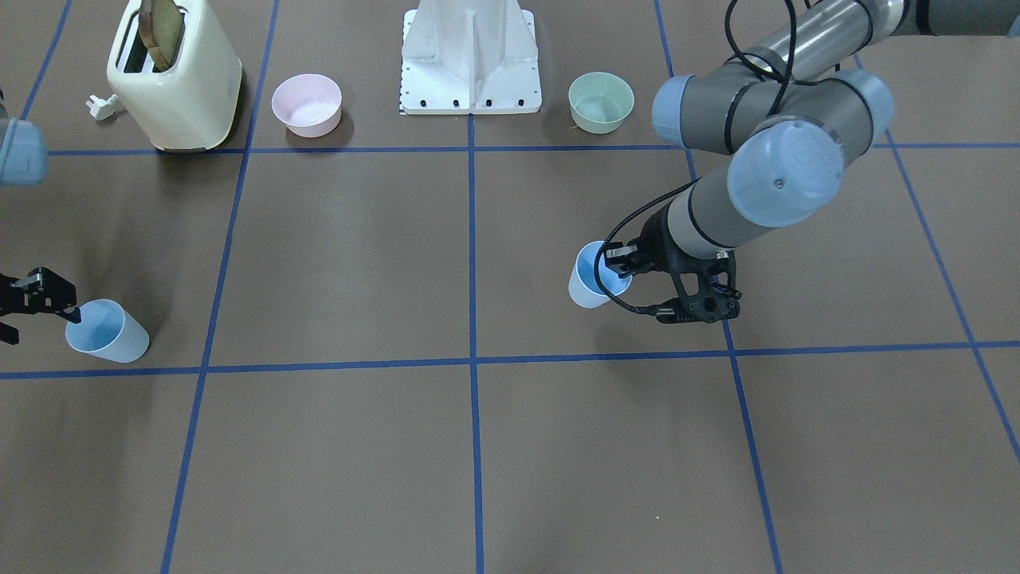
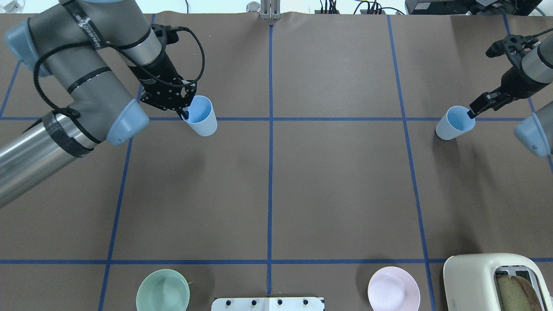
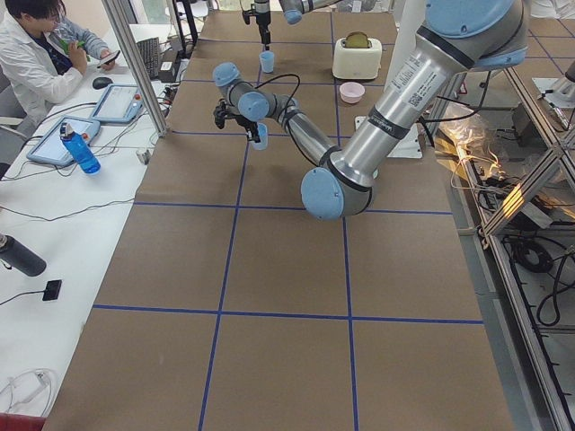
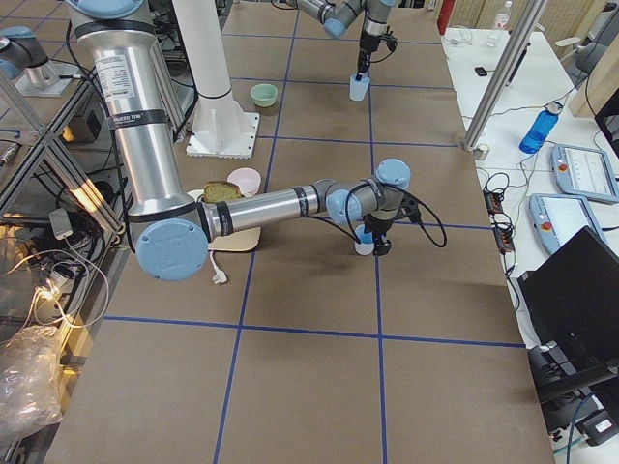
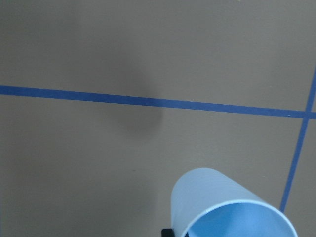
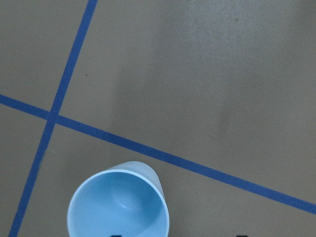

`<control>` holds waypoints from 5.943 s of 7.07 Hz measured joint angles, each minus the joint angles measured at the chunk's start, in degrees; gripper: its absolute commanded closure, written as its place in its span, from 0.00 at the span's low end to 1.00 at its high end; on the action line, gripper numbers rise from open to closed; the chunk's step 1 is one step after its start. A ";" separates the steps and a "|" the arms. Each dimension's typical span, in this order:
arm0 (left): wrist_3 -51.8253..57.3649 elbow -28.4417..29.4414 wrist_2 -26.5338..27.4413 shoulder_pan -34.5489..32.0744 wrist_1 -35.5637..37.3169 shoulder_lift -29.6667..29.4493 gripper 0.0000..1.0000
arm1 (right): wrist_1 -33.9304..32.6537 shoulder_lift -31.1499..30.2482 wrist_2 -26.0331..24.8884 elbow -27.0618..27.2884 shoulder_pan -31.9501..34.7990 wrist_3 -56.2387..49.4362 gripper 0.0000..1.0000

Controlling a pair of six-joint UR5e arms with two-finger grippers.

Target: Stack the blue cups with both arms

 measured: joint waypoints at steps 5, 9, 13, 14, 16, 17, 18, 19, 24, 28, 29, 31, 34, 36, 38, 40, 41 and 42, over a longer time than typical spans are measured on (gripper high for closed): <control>-2.86 1.90 4.43 7.89 -1.37 -5.10 1.00 | 0.53 2.09 -0.82 -1.60 -1.92 0.83 0.38; -5.67 5.92 8.41 12.12 -5.15 -7.66 1.00 | 0.54 2.98 -1.83 -3.09 -2.81 0.84 0.61; -6.66 7.53 8.62 12.74 -7.51 -7.95 1.00 | 0.70 3.06 -2.96 -3.49 -3.65 0.82 0.85; -6.71 7.58 8.64 12.86 -7.53 -8.00 1.00 | 1.07 3.05 -3.87 -3.56 -3.97 0.82 0.85; -6.82 7.64 9.71 13.46 -7.60 -8.15 0.77 | 1.86 3.11 -4.59 -3.71 -4.19 0.87 0.85; -6.88 7.71 10.08 13.66 -7.75 -8.28 0.27 | 1.97 3.26 -4.64 -3.70 -4.23 0.91 0.85; -6.88 7.75 10.22 13.74 -8.13 -8.38 0.17 | 2.01 3.41 -4.58 -3.52 -4.23 0.98 0.86; -6.83 7.76 10.27 13.77 -8.49 -8.39 0.15 | 2.01 3.74 -4.37 -3.28 -4.22 1.22 0.86; -5.86 5.47 9.82 11.31 -8.24 -7.50 0.04 | -1.63 8.28 2.19 -0.46 -2.18 5.35 0.85; 3.10 0.78 5.40 4.71 -7.82 -0.54 0.03 | -12.14 16.16 2.73 10.20 -7.63 23.00 0.85; 6.67 -0.10 4.66 2.68 -7.65 1.82 0.03 | -12.35 17.39 1.99 11.48 -9.94 27.69 0.85; 16.75 -2.10 4.27 -1.05 -3.51 5.18 0.03 | -12.40 20.92 -2.30 13.06 -16.44 37.14 0.85; 32.41 -4.45 4.15 -6.06 0.10 11.41 0.02 | -12.54 27.34 -12.13 12.86 -26.34 49.64 0.84; 35.86 -4.24 4.31 -6.77 -0.12 13.77 0.03 | -12.59 29.69 -17.64 11.92 -30.71 53.31 0.84; 36.81 -4.17 4.41 -6.85 -0.23 14.53 0.03 | -12.61 31.42 -20.10 10.41 -33.14 54.94 0.84; 36.91 -4.13 4.44 -6.86 -0.25 14.67 0.03 | -12.57 31.70 -20.67 9.99 -33.93 55.55 0.84; 36.86 -4.12 4.47 -6.86 -0.25 14.70 0.03 | -12.54 31.62 -21.00 9.82 -34.15 55.48 0.84; 36.83 -4.12 4.48 -6.86 -0.25 14.71 0.03 | -12.48 31.58 -21.42 9.51 -34.24 55.16 0.84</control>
